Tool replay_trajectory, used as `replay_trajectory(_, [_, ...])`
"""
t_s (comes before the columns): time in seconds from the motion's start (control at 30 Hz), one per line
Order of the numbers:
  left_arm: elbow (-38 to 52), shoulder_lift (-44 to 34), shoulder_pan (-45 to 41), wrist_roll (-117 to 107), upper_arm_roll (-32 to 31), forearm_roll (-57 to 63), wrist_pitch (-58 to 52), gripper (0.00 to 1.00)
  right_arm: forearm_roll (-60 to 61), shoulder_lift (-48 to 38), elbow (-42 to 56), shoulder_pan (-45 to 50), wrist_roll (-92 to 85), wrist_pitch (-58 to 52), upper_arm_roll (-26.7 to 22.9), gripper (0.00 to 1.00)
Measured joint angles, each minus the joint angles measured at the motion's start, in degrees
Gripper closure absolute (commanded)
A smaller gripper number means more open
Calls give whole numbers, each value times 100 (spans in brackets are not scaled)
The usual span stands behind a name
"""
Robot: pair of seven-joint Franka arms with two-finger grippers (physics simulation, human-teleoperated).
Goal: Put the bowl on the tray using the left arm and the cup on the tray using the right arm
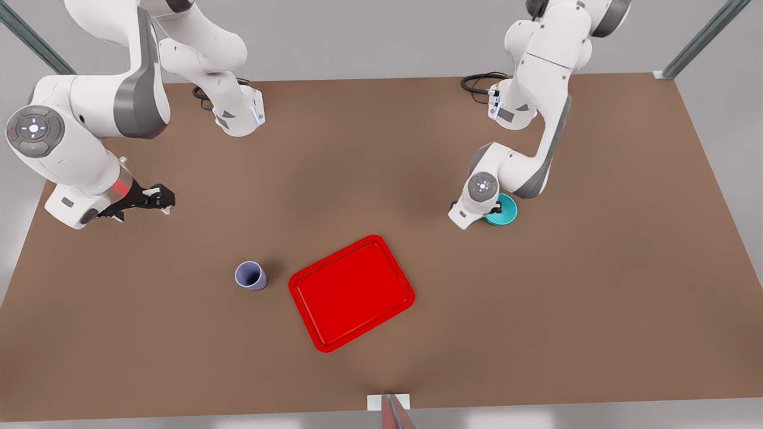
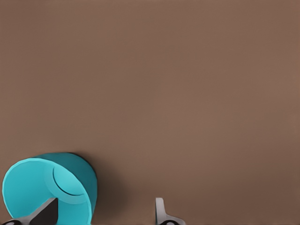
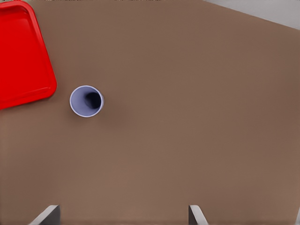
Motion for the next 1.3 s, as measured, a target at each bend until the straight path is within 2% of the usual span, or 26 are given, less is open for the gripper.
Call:
replay_trajectory(0.1, [-13,187,27,18,0,5,6,0,0,0,-6,10,0,5,0,0])
replay_trajectory(0.4, [-534,94,153,344,-18,7,134,0,9,9,-23,5,0,0,8,0])
replay_trajectory(0.77, [-669,249,153,344,-18,8,363,2,9,17,-24,3,0,9,34,0])
replay_trajectory(0.8, [-660,264,153,344,-18,8,382,8,9,17,-24,16,0,9,41,0])
replay_trajectory(0.87, [-636,266,153,344,-18,8,379,37,9,17,-24,6,0,9,44,0])
replay_trajectory(1.0, [-641,179,189,696,9,10,316,39,9,17,-24,9,0,9,44,0])
replay_trajectory(1.03, [-641,179,189,695,17,12,301,47,9,17,-24,7,0,9,44,0])
replay_trajectory(1.07, [-641,175,189,695,18,12,263,51,9,17,-24,7,0,9,44,0])
replay_trajectory(1.3, [-632,187,118,704,26,339,137,51,9,18,-24,10,0,9,44,0])
